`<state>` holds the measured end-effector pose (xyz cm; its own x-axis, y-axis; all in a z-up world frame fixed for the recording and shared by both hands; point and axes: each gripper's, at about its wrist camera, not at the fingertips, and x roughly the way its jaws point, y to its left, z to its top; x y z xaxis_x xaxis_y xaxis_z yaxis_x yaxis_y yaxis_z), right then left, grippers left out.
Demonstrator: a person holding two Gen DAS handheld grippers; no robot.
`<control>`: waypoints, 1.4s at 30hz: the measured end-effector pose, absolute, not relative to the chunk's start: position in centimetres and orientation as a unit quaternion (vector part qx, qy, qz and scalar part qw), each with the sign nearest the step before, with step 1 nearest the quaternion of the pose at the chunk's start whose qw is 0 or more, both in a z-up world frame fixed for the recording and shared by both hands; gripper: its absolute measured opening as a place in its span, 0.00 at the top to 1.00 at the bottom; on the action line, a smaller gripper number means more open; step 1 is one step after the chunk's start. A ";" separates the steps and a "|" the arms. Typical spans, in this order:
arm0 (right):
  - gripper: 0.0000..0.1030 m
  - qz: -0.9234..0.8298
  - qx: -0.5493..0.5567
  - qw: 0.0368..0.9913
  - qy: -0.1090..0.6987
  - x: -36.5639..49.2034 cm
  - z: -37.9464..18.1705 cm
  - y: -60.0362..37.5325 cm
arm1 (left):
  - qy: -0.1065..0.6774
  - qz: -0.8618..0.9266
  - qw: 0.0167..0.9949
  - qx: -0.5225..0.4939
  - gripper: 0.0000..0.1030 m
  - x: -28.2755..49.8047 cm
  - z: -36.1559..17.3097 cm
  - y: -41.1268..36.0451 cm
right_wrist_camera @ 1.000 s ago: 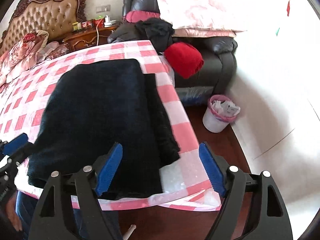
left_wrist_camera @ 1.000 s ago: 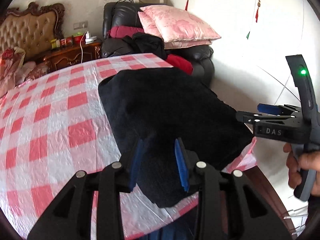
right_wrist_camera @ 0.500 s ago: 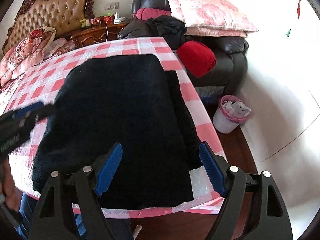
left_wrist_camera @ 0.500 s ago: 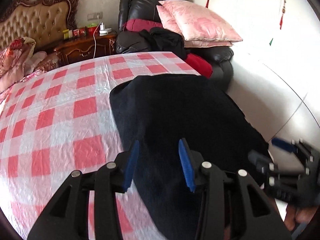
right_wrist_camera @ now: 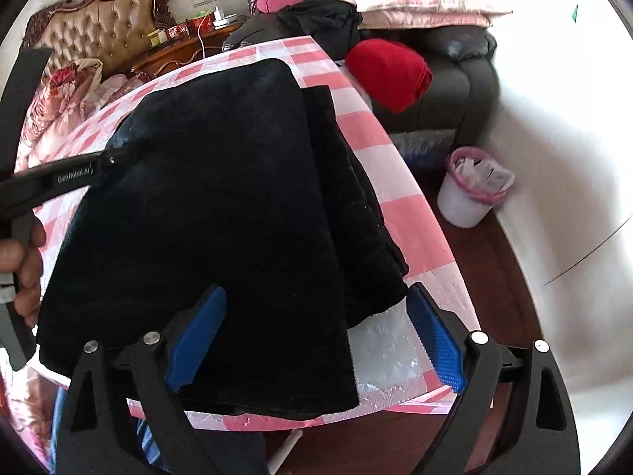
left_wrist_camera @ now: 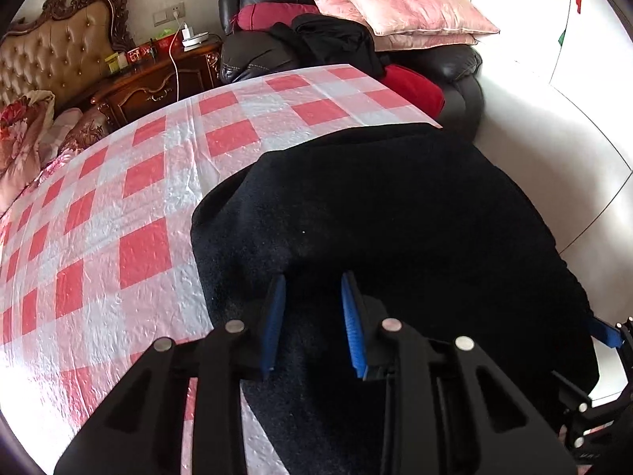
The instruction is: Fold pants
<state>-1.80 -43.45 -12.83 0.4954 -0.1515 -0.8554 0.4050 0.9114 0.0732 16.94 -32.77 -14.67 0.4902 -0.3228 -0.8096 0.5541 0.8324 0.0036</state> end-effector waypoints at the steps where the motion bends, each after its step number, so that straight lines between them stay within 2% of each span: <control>1: 0.22 -0.161 0.144 0.856 0.470 -2.0 -12.3 -43.9 | 0.436 -0.255 0.854 0.126 0.70 17.0 -14.5 -32.6; 2: 0.25 -0.159 0.155 0.859 0.462 -2.1 -11.6 -44.4 | 0.433 -0.254 0.858 0.111 0.69 16.8 -14.1 -32.1; 3: 0.25 -0.147 0.177 0.864 0.447 -2.5 -10.7 -45.2 | 0.428 -0.261 0.859 0.100 0.62 16.4 -13.7 -31.8; 5: 0.25 -0.117 0.229 0.871 0.419 -2.8 -8.7 -47.7 | 0.393 -0.296 0.868 0.063 0.60 13.9 -11.8 -30.4; 7: 0.24 -0.088 0.246 0.872 0.413 -2.2 -7.3 -49.7 | 0.342 -0.333 0.876 0.070 0.55 10.0 -10.3 -29.8; 9: 0.24 -0.023 0.261 0.867 0.424 -0.1 -6.4 -51.4 | 0.284 -0.370 0.878 0.106 0.50 5.0 -9.8 -29.9; 12: 0.24 0.008 0.228 0.863 0.450 4.3 -6.1 -52.4 | 0.216 -0.419 0.861 0.193 0.50 -2.9 -10.7 -32.4; 15: 0.25 0.024 0.211 0.847 0.488 8.5 -7.3 -52.6 | 0.157 -0.434 0.840 0.285 0.48 -7.6 -12.1 -36.3; 20: 0.27 0.027 0.170 0.837 0.520 12.1 -8.9 -51.3 | 0.154 -0.433 0.812 0.360 0.47 -8.9 -15.8 -41.1; 21: 0.28 0.028 0.169 0.836 0.522 12.4 -9.3 -51.3 | 0.157 -0.423 0.813 0.368 0.47 -8.6 -16.5 -41.7; 23: 0.32 0.029 0.168 0.831 0.529 13.0 -10.0 -51.2 | 0.178 -0.410 0.812 0.374 0.64 -7.6 -17.7 -43.0; 24: 0.39 0.029 0.168 0.830 0.531 13.2 -10.2 -51.2 | 0.176 -0.401 0.813 0.382 0.72 -7.3 -18.0 -43.4; 25: 0.47 0.031 0.168 0.829 0.533 13.4 -10.4 -51.1 | 0.172 -0.401 0.816 0.379 0.75 -7.3 -18.1 -43.4; 30: 0.49 0.027 0.161 0.836 0.524 14.2 -9.7 -51.5 | 0.175 -0.405 0.824 0.355 0.84 -7.5 -17.8 -43.0; 38: 0.49 0.031 0.162 0.819 0.550 17.0 -10.7 -51.9 | 0.177 -0.410 0.831 0.331 0.85 -7.5 -17.4 -42.4; 39: 0.54 0.037 0.157 0.819 0.551 17.3 -11.0 -51.5 | 0.176 -0.410 0.831 0.332 0.85 -7.4 -17.4 -42.4; 40: 0.80 0.041 0.148 0.821 0.550 17.5 -11.0 -51.1 | 0.174 -0.409 0.832 0.332 0.86 -7.4 -17.3 -42.2; 42: 0.87 0.043 0.140 0.825 0.545 17.7 -10.4 -50.6 | 0.172 -0.408 0.835 0.325 0.88 -7.4 -16.8 -41.9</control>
<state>17.68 -50.61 -10.39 0.4017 0.2241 -0.8879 0.0813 0.9571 0.2783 -7.40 -41.89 -16.77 0.6078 -0.5705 -0.5524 0.7938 0.4550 0.4035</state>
